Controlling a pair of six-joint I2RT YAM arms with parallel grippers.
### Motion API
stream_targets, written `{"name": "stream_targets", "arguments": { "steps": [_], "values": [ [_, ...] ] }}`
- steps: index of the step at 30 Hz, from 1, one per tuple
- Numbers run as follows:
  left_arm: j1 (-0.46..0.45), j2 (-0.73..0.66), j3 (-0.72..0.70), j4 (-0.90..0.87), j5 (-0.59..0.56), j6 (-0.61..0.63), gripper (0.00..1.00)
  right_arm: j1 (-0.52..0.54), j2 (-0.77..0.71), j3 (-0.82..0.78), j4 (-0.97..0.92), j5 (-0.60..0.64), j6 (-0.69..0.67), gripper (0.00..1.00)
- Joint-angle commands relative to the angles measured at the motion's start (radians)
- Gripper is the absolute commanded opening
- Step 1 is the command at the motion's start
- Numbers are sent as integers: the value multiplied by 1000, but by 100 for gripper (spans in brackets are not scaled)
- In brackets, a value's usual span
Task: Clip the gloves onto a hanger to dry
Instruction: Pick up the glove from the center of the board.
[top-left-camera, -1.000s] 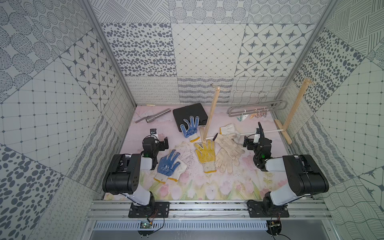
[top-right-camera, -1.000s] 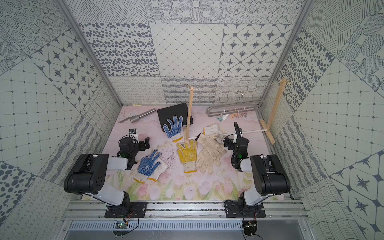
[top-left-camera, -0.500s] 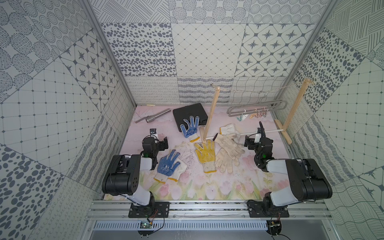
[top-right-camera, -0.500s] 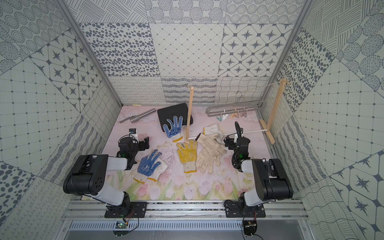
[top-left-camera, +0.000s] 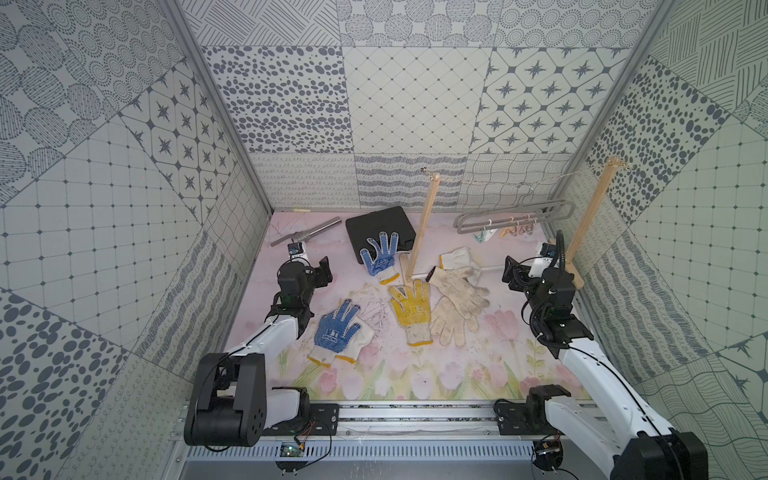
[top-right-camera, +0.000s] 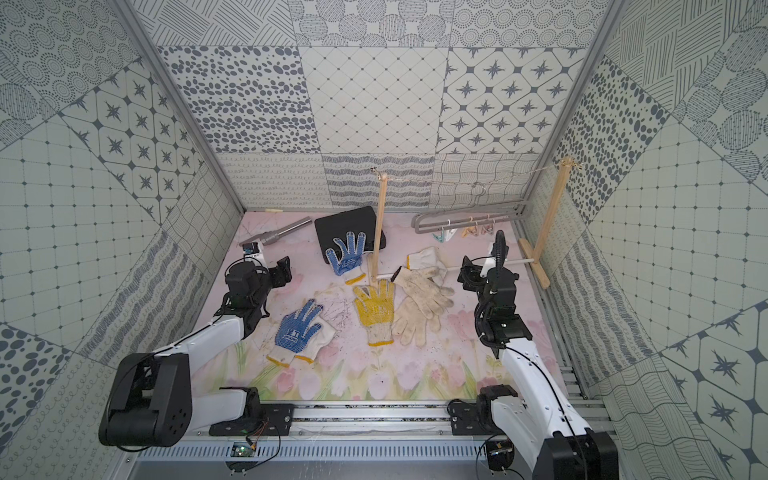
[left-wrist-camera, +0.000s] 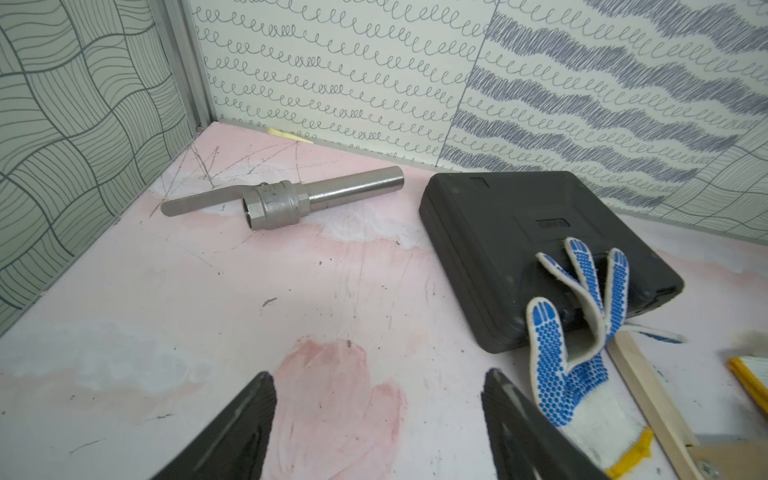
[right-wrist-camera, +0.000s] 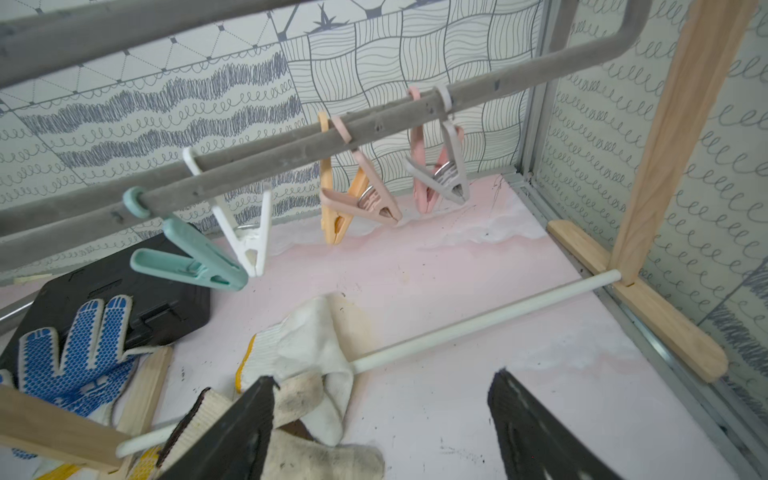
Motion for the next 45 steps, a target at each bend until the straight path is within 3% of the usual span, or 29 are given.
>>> {"name": "stream_targets", "arguments": {
  "steps": [1,5,14,26,36,45],
  "values": [
    [-57,-31,57,-234,23,-162,77,40,-25,35,-184,-4,73,82],
    [-123,-51,87,-283,48,-164,77,105,-1,61,-254,-34,95,79],
    [-319,-53,133,-396,-33,-160,80,376,85,88,-310,40,89,77],
    [-344,3,117,-325,277,-187,80,668,223,107,-265,78,112,70],
    [-386,-61,103,-411,335,-202,72,771,383,141,-153,-2,226,61],
    [-394,-175,73,-461,363,-188,71,849,464,129,-110,-23,263,55]
  ]
}}
